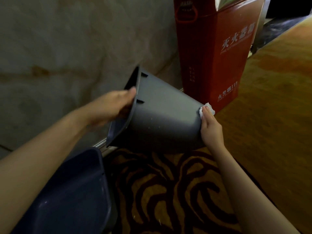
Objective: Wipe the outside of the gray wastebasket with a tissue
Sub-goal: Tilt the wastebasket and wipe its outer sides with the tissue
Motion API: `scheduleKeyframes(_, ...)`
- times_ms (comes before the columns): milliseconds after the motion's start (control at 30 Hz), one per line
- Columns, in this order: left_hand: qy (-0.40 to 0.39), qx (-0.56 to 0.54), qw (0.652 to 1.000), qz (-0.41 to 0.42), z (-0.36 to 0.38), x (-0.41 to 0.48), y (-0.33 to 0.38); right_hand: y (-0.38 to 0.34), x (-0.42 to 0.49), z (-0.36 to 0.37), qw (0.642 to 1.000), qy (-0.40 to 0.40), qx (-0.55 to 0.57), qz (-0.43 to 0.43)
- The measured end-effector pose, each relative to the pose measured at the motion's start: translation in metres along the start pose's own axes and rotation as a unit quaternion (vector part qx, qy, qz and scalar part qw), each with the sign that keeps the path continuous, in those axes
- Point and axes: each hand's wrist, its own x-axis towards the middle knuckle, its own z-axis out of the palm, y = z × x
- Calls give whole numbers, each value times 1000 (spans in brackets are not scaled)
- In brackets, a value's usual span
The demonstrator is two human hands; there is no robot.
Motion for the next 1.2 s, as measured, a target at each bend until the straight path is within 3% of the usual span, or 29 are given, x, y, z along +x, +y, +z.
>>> scheduleKeyframes(67,-42,70,995,57,7,-20,-20,1,4,-1,1000,3,5,19)
scheduleKeyframes(200,17,99,988,119,20,-15,-24,-10,1,0,998,20,33,43)
scheduleKeyframes(367,50,48,992,107,24,6,-18,-60,-21,21,993,-20,57,-101)
scheduleKeyframes(533,112,36,985,126,26,11,-17,-121,-46,58,960,-26,56,-272)
scheduleKeyframes(800,131,-24,982,135,26,1,-15,-125,-51,69,935,-13,43,-353)
scheduleKeyframes(900,169,3,980,102,25,7,-5,-100,-45,58,948,-2,19,-317)
scheduleKeyframes(1067,166,4,983,77,21,19,8,-25,-21,23,990,41,18,-131)
scheduleKeyframes(1200,161,2,986,51,23,31,15,4,-7,11,998,61,26,-16)
